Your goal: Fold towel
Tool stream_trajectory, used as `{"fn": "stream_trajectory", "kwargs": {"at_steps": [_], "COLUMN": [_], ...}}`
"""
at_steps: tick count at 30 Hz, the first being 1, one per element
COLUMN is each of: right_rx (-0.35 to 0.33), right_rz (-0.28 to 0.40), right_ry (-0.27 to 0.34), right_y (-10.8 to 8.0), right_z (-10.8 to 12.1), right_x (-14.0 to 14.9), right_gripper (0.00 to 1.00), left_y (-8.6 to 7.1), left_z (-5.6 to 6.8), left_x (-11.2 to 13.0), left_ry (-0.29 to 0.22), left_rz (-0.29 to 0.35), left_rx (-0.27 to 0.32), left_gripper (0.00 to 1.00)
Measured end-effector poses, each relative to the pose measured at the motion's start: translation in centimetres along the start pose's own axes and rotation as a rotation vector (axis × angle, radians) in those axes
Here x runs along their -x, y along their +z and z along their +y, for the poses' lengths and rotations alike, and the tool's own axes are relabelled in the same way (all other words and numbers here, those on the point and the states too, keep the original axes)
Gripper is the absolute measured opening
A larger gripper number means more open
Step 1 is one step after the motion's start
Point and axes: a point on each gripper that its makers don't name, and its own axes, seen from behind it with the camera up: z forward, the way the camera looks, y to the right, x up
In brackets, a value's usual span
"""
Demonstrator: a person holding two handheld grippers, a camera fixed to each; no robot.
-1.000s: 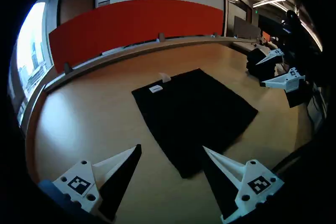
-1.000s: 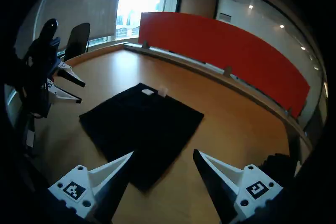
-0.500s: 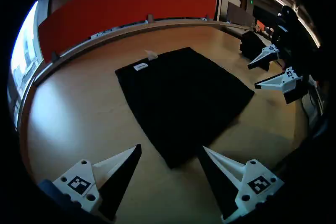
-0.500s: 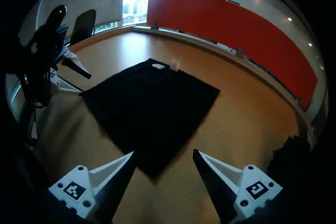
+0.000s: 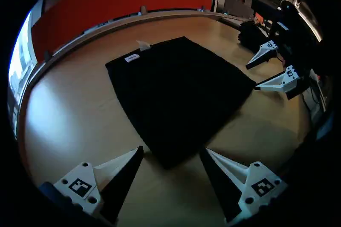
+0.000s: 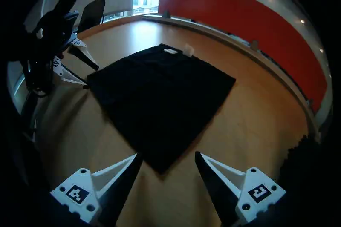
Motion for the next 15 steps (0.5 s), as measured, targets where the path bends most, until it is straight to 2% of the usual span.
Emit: {"fn": "stream_trajectory", "kwargs": {"at_steps": [6, 10, 15], "right_rx": [-0.011, -0.023, -0.044], "right_rz": [-0.011, -0.015, -0.013], "right_ry": [0.003, 0.006, 0.029], "right_y": [0.27, 0.38, 0.42], "right_z": [-0.1, -0.32, -0.68], "right_x": [0.34, 0.57, 0.68], "right_gripper": [0.92, 0.86, 0.78], "left_y": [0.04, 0.03, 0.08], "left_z": [0.1, 0.07, 0.01], "left_x": [0.12, 0.19, 0.14], "left_ry": [0.022, 0.038, 0.033], "left_rz": [0.0, -0.003, -0.006], "left_rx": [-0.001, -0.006, -0.01], "left_gripper": [0.97, 0.97, 0.96]}}
